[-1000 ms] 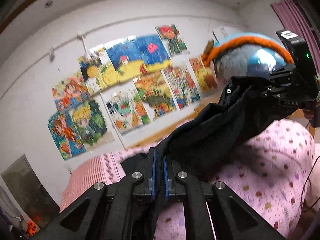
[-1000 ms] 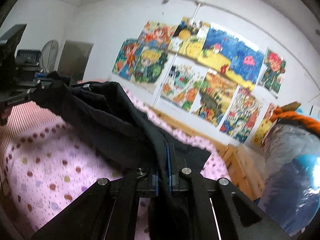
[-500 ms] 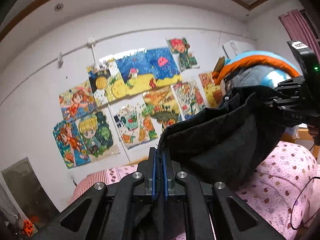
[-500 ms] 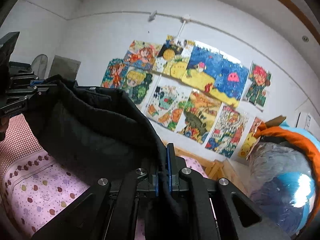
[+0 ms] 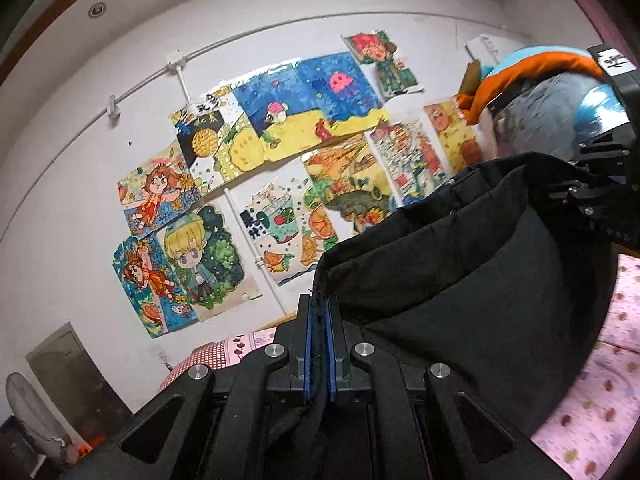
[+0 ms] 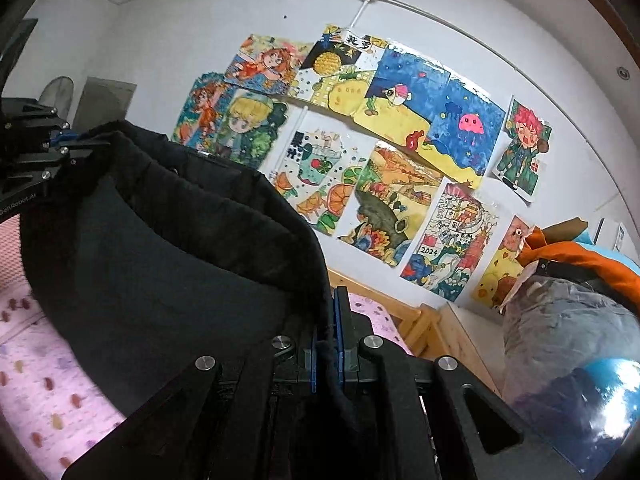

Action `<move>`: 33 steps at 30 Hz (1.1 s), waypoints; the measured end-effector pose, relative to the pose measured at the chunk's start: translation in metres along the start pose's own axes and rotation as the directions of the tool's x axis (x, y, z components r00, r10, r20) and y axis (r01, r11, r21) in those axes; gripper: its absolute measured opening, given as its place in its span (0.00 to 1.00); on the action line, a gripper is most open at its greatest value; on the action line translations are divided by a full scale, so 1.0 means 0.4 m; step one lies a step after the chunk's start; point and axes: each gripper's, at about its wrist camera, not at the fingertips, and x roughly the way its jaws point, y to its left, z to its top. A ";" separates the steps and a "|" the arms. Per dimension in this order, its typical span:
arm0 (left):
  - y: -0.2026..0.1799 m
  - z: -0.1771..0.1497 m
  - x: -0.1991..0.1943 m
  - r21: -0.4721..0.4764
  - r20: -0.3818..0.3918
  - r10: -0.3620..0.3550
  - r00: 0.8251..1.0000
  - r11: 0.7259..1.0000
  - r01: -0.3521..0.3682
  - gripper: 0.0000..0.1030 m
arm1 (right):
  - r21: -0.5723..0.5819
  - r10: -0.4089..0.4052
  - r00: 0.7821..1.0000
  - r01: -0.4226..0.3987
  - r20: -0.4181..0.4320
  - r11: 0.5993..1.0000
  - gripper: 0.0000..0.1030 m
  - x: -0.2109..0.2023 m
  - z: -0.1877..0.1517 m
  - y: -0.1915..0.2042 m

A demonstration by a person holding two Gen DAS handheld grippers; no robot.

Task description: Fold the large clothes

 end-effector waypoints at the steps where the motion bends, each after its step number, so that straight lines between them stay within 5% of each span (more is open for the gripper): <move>1: 0.000 -0.001 0.022 -0.002 -0.006 0.007 1.000 1.000 -0.007 0.06 | -0.005 -0.005 1.000 0.005 -0.002 1.000 0.06 0.023 0.002 0.005; 16: -0.052 -0.071 0.312 0.015 -0.097 0.079 0.992 0.997 -0.078 0.06 | -0.070 -0.071 0.995 0.066 -0.075 0.995 0.06 0.335 -0.031 0.089; 33: -0.106 -0.175 0.547 0.006 -0.246 0.036 0.969 0.999 -0.036 0.06 | -0.064 -0.034 0.982 0.023 -0.187 0.998 0.06 0.573 -0.144 0.155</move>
